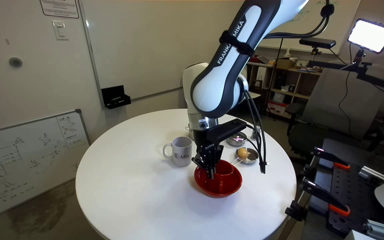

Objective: Remove the mug from the bowl and put it on the table

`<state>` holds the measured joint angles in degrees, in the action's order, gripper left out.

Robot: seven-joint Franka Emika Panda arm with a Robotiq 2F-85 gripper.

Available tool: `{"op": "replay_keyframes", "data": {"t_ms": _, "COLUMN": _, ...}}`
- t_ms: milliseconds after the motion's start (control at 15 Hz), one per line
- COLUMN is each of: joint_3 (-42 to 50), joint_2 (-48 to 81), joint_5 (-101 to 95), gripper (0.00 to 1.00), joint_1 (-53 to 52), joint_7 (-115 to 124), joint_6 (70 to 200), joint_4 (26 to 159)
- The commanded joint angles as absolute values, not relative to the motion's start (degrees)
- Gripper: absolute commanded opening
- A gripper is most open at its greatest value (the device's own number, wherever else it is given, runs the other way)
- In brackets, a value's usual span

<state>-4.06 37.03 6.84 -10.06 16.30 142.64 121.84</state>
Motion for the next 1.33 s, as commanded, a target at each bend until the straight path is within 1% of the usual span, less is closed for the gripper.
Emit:
{"op": "replay_keyframes", "data": {"t_ms": 0, "joint_3": -1.8, "joint_2": 34.6, "joint_5": 5.0, "gripper": 0.07, "joint_1": -12.6, "joint_7": 19.9, "joint_6": 139.9, "joint_4": 121.9}}
{"op": "replay_keyframes", "data": {"t_ms": 400, "joint_3": 1.9, "joint_2": 29.4, "joint_5": -3.0, "gripper": 0.07, "joint_1": -17.6, "joint_7": 26.4, "joint_6": 134.5, "joint_4": 121.6}}
{"op": "replay_keyframes", "data": {"t_ms": 733, "joint_3": 1.5, "joint_2": 27.2, "joint_5": -9.1, "gripper": 0.06, "joint_1": -19.2, "joint_7": 28.2, "joint_6": 130.0, "joint_4": 118.6}}
{"op": "replay_keyframes", "data": {"t_ms": 1267, "joint_3": -2.7, "joint_2": 32.7, "joint_5": -9.9, "gripper": 0.06, "joint_1": -17.8, "joint_7": 19.1, "joint_6": 130.9, "joint_4": 109.2}}
